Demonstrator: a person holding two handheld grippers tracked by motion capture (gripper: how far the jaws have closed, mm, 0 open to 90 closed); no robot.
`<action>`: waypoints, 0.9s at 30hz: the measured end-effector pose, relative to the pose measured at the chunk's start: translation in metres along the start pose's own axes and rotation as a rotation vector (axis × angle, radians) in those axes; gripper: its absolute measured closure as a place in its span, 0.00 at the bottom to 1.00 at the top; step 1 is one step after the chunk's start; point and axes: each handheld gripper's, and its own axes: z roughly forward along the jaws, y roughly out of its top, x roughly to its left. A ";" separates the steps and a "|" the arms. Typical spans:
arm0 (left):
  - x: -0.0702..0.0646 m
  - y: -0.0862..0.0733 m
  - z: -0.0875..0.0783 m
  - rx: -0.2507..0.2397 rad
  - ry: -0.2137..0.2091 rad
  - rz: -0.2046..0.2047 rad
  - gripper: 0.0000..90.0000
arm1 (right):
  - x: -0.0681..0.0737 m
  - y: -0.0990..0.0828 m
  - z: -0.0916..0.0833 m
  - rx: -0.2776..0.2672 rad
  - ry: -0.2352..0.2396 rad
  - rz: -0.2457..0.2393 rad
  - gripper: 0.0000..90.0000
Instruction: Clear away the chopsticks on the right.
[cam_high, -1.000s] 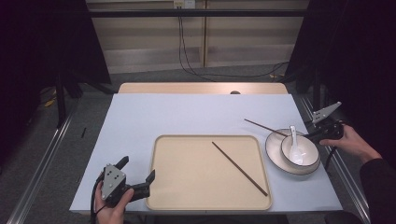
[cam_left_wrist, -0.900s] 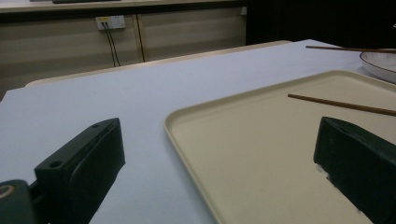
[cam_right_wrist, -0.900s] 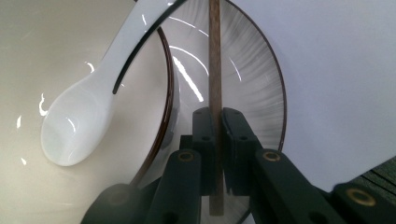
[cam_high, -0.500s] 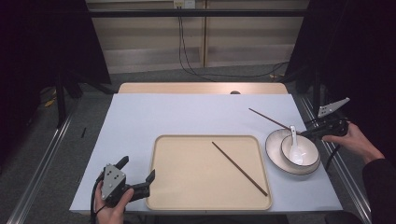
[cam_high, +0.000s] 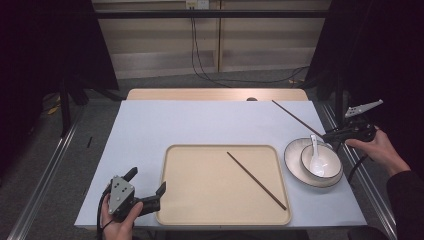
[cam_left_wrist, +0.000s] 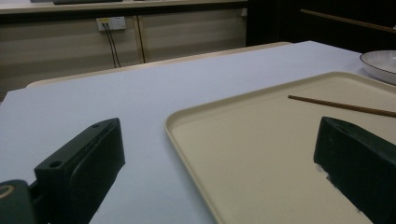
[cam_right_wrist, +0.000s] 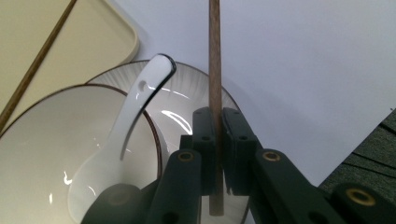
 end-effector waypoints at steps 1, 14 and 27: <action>0.000 0.000 0.000 0.001 0.006 0.000 0.02 | 0.001 0.001 0.000 -0.010 0.004 0.016 0.94; 0.001 0.000 -0.002 -0.002 0.021 -0.006 0.02 | 0.025 0.013 -0.013 -0.091 -0.010 0.108 0.94; 0.001 0.000 -0.002 -0.005 0.029 -0.009 0.02 | 0.067 0.015 -0.017 -0.158 0.041 0.143 0.94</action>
